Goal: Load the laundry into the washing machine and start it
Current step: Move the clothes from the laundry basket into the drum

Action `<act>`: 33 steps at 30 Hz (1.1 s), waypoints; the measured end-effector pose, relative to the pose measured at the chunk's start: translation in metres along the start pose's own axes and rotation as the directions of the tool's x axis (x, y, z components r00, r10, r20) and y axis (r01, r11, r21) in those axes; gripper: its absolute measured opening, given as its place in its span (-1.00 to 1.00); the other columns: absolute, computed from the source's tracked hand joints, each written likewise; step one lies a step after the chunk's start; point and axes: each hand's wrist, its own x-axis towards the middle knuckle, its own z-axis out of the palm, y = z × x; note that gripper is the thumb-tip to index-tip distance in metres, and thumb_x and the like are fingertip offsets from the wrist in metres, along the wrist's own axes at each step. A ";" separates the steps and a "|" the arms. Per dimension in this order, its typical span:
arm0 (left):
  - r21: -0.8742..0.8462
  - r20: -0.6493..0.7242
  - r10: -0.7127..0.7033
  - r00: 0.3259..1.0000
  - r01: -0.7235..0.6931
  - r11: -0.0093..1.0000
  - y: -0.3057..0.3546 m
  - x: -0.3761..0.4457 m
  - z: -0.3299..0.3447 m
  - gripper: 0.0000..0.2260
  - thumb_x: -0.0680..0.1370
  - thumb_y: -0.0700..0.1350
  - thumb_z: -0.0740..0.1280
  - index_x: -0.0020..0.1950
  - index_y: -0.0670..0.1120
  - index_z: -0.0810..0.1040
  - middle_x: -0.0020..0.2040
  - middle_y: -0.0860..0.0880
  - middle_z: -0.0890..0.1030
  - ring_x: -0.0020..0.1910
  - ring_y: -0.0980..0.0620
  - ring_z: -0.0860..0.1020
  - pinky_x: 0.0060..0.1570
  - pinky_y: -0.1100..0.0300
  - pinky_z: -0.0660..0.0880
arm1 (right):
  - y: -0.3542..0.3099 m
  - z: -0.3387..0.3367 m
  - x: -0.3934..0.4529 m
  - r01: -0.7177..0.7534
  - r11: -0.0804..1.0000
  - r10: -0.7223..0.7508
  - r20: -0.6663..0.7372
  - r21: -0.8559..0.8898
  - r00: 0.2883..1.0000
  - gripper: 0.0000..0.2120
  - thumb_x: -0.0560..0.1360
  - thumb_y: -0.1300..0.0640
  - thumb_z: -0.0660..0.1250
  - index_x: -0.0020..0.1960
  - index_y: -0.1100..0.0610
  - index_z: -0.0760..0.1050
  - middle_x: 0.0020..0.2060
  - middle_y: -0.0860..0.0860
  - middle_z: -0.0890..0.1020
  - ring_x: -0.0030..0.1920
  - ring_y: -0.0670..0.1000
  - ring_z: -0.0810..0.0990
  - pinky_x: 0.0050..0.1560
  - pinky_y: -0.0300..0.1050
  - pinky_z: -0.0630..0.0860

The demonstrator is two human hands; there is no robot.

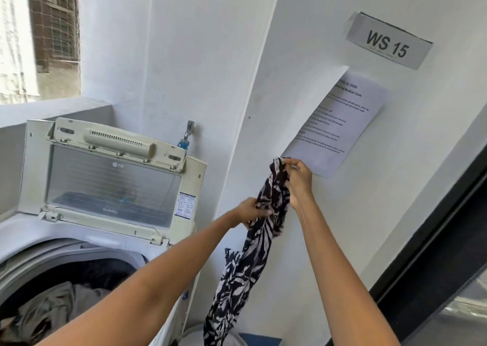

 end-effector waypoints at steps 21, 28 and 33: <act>-0.215 -0.056 -0.132 0.990 0.118 0.970 0.020 -0.007 -0.017 -0.36 0.54 0.33 0.07 0.37 -0.15 0.37 0.29 -0.12 0.50 0.24 -0.11 0.48 0.20 -0.06 0.46 | 0.067 -0.027 -0.032 -0.224 0.963 0.226 0.003 0.152 0.974 -0.75 0.48 0.41 0.13 0.01 0.19 0.50 -0.15 0.13 0.62 -0.17 0.08 0.58 -0.22 -0.11 0.50; -0.193 0.180 -0.078 0.981 0.113 0.975 -0.045 -0.029 -0.006 -0.51 0.62 -0.05 0.22 0.50 -0.12 0.17 0.38 -0.04 0.38 0.28 0.00 0.44 0.26 0.11 0.46 | 0.040 0.001 -0.018 -0.336 0.792 0.331 0.104 0.511 0.938 -0.73 0.52 0.44 0.07 -0.09 0.18 0.49 -0.23 0.15 0.58 -0.24 0.11 0.55 -0.18 -0.02 0.54; -0.216 -0.112 -0.066 0.992 0.040 0.976 -0.055 -0.025 -0.006 -0.80 0.53 -0.30 0.21 0.06 -0.10 0.54 0.00 -0.14 0.56 -0.06 -0.05 0.50 -0.14 0.11 0.41 | 0.046 -0.006 -0.004 -0.277 0.705 0.354 0.015 0.653 0.935 -0.76 0.56 0.39 0.08 -0.02 0.13 0.44 -0.13 0.08 0.55 -0.13 0.02 0.52 -0.06 -0.06 0.48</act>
